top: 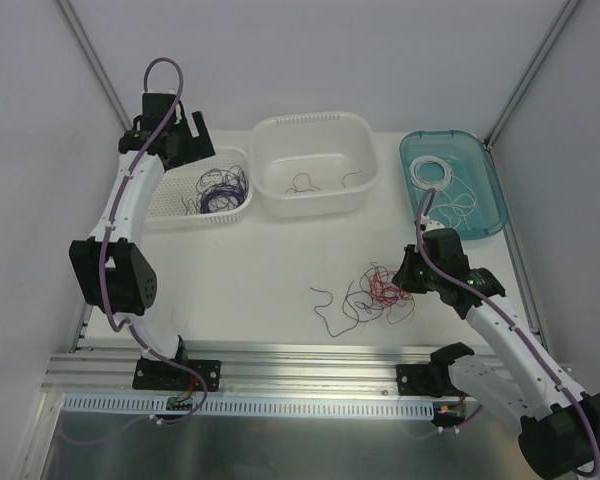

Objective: Untangle the cables

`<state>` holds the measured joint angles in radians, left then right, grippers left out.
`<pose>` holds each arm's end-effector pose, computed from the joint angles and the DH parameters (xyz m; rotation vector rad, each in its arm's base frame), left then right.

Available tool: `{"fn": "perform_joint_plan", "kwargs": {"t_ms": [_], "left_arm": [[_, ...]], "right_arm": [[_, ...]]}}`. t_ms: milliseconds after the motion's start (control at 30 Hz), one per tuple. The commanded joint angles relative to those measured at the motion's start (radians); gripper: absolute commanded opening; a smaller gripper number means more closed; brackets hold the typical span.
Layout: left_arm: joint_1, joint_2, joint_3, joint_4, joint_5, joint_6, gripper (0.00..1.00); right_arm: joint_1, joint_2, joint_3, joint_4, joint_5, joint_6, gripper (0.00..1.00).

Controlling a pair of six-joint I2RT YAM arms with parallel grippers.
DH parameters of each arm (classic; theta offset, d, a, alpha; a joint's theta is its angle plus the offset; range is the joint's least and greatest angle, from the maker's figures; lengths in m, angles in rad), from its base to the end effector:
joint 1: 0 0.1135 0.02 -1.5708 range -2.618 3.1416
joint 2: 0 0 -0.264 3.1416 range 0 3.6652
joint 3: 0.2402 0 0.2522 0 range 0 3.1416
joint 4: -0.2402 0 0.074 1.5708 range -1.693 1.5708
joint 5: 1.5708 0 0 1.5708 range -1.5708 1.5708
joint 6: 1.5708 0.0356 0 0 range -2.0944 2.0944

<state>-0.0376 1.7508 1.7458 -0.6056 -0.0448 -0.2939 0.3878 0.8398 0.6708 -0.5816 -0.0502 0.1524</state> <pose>0.4021 -0.0135 0.3692 -0.3044 2.1628 -0.1394 0.1617 0.0680 0.2533 -0.3006 2.3241 0.3285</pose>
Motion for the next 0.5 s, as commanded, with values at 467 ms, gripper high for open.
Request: {"fn": "perform_joint_plan", "kwargs": {"t_ms": [467], "left_arm": [[-0.660, -0.374, -0.681, 0.193, 0.126, -0.289, 0.83]], "right_arm": [[-0.003, 0.035, 0.098, 0.045, -0.007, -0.017, 0.01]]}}
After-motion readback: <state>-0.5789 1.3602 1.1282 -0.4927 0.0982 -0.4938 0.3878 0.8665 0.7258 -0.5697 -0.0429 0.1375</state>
